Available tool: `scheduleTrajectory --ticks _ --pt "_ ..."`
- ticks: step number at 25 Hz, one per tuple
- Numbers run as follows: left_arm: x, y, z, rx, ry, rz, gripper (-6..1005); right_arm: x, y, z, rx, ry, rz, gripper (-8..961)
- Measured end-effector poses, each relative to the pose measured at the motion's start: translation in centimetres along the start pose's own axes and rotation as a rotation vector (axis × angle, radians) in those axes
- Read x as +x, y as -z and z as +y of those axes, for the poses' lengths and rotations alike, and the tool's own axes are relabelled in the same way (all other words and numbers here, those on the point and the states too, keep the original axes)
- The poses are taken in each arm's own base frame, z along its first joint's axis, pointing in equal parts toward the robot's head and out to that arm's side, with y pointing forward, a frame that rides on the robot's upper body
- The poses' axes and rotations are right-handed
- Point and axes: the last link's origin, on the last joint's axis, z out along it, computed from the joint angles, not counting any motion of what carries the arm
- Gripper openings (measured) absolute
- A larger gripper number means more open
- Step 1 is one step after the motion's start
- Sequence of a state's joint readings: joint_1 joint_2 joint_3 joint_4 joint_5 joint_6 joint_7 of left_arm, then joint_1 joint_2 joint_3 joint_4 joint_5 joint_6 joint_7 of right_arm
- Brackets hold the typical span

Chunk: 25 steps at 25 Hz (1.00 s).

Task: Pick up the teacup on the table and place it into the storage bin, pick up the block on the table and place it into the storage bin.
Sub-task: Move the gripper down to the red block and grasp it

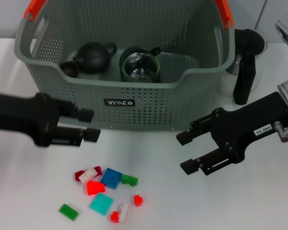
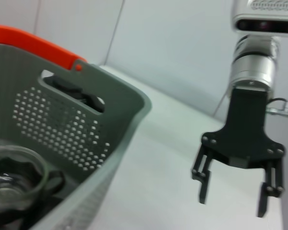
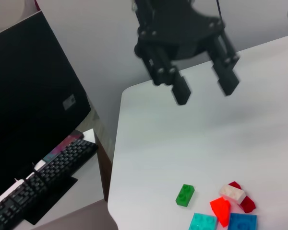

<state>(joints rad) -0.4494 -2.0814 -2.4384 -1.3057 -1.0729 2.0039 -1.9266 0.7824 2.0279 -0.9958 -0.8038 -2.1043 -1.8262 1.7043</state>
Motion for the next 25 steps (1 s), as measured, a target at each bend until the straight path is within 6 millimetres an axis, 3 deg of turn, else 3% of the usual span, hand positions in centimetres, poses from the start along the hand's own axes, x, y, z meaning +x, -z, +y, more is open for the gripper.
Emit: scheduleTrajectory --ticks 6,9,17,25 --pt "-4.8 0.5 -0.7 -0.068 0.004 0.113 559 -0.5 -0.9 0.1 -0.026 0.030 0.047 764" --pt "-6.2 0.7 -0.8 -0.087 -0.029 0.128 561 -1.1 -1.8 0.1 -0.045 0.052 0.090 764" --pt "-7.7 0.9 -1.1 -0.072 -0.022 0.101 568 -2.6 -5.3 0.5 -0.101 0.114 0.232 764" --pt "-8.9 0.8 -1.1 -0.050 0.054 0.092 677 -3.6 -7.1 0.5 -0.113 0.157 0.349 765"
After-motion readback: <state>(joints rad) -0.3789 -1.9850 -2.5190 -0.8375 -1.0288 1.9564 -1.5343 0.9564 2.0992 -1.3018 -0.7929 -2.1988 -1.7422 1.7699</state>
